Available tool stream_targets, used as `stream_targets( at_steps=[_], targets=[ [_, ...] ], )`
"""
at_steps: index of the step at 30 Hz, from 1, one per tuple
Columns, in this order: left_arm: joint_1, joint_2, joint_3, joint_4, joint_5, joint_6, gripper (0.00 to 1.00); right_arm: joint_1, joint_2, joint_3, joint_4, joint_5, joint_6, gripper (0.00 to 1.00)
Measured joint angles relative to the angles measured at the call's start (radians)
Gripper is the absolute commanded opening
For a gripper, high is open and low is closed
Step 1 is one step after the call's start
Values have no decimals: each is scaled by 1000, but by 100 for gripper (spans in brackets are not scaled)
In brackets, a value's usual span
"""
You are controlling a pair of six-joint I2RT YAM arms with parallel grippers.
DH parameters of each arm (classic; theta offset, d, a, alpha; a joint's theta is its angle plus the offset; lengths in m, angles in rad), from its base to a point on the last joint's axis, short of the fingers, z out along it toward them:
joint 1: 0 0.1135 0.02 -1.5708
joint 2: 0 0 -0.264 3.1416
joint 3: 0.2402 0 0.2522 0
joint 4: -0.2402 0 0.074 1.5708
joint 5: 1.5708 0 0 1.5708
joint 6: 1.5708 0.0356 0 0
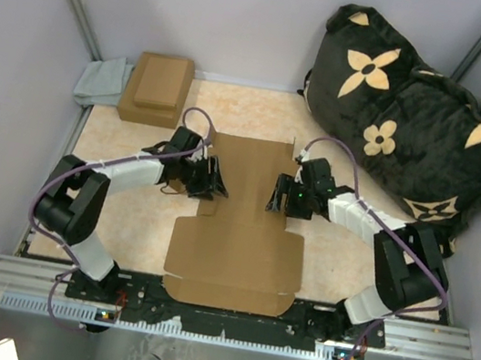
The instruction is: Fold the paper box
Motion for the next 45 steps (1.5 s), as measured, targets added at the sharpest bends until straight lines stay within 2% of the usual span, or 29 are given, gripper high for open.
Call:
stream_targets(
  at_steps=[8, 18, 22, 26, 31, 38, 45],
  targets=[
    [-15, 85, 0, 40, 2, -21, 61, 42, 61, 17, 23, 0, 14, 72],
    [-17, 103, -3, 85, 8, -29, 61, 57, 134, 84, 47, 5, 36, 71],
    [-20, 94, -2, 70, -10, -25, 63, 63, 135, 97, 26, 27, 38, 72],
    [-22, 65, 28, -11, -58, -9, 65, 68, 122, 124, -39, 89, 29, 74],
    [-19, 11, 138, -125, -157, 32, 65, 57, 73, 220, -153, 180, -12, 75],
    [14, 4, 359, -235, -307, 101, 64, -21, 44, 397, -215, 242, -81, 75],
    [133, 154, 571, -301, -345, 146, 61, -71, 40, 417, -263, 264, -125, 76]
  ],
)
